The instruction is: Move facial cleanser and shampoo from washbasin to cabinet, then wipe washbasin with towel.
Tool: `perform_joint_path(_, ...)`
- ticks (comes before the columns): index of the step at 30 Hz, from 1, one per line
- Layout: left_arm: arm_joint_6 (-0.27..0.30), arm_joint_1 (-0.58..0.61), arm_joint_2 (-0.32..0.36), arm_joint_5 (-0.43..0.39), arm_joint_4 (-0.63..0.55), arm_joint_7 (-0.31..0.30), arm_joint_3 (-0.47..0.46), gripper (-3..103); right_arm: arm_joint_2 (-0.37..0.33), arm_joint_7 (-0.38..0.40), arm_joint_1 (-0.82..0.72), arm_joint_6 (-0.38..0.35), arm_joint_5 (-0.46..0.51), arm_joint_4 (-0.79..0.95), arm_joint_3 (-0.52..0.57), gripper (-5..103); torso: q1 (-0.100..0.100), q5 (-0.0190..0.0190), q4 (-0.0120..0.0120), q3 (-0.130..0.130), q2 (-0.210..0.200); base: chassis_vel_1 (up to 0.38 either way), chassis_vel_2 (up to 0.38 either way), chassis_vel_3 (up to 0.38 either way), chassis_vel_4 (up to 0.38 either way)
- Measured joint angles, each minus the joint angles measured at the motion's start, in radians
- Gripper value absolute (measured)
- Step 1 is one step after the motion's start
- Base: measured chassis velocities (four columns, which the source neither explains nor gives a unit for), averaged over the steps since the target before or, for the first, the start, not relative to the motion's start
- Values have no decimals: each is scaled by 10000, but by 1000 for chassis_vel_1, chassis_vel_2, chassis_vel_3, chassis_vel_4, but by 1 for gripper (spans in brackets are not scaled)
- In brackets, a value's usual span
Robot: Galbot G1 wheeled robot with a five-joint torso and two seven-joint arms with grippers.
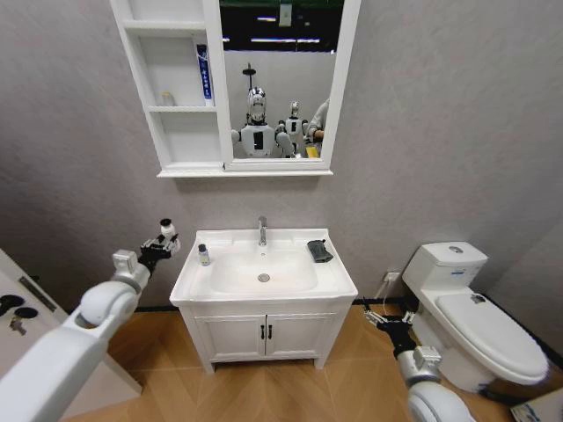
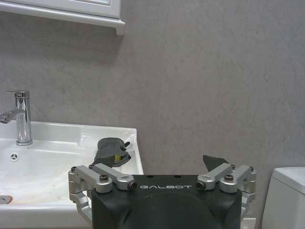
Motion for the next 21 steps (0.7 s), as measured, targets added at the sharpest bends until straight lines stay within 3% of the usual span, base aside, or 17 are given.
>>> perform_joint_path(2,298,-1162,785,-726,33,-20,396,32,53,34,28,-29,1,50,-32,100,0,2,0,0,0,0,0,0,0)
perform_joint_path(3,298,-1162,785,-726,33,-20,396,32,53,34,28,-29,1,50,-32,100,0,2,0,0,0,0,0,0,0)
perform_joint_path(5,627,-2734,1244,-1284,403,-131,1344,32,62,23,20,-29,-20,90,-64,100,0,3,0,0,0,0,0,0,0)
perform_joint_path(6,627,-2734,1244,-1284,403,-131,1344,32,62,23,20,-29,-20,90,-64,100,0,3,0,0,0,0,0,0,0)
perform_joint_path(8,979,-4646,1284,-1946,1151,-420,2863,32,96,-11,33,-31,-28,134,-106,100,0,-3,0,1,0,0,0,0,0)
perform_joint_path(9,979,-4646,1284,-1946,1151,-420,2863,32,96,-11,33,-31,-28,134,-106,100,0,-3,0,1,0,0,0,0,0)
perform_joint_path(14,1363,-8501,372,-2311,3517,-464,5830,32,80,-148,11,45,8,166,-105,100,1,0,0,2,-1,0,0,0,0)
perform_joint_path(15,1363,-8501,372,-2311,3517,-464,5830,32,80,-148,11,45,8,166,-105,100,1,0,0,2,-1,0,0,0,0)
perform_joint_path(18,1324,-10478,-469,-2188,5029,-323,7425,32,47,-250,32,185,74,98,-87,100,3,3,-4,3,-1,0,0,0,0)
perform_joint_path(19,1324,-10478,-469,-2188,5029,-323,7425,32,47,-250,32,185,74,98,-87,100,3,3,-4,3,-1,0,0,0,0)
perform_joint_path(21,1314,-11465,-1035,-2023,6134,-176,8256,32,31,-266,43,206,102,68,-86,100,2,9,-7,2,0,0,0,0,0)
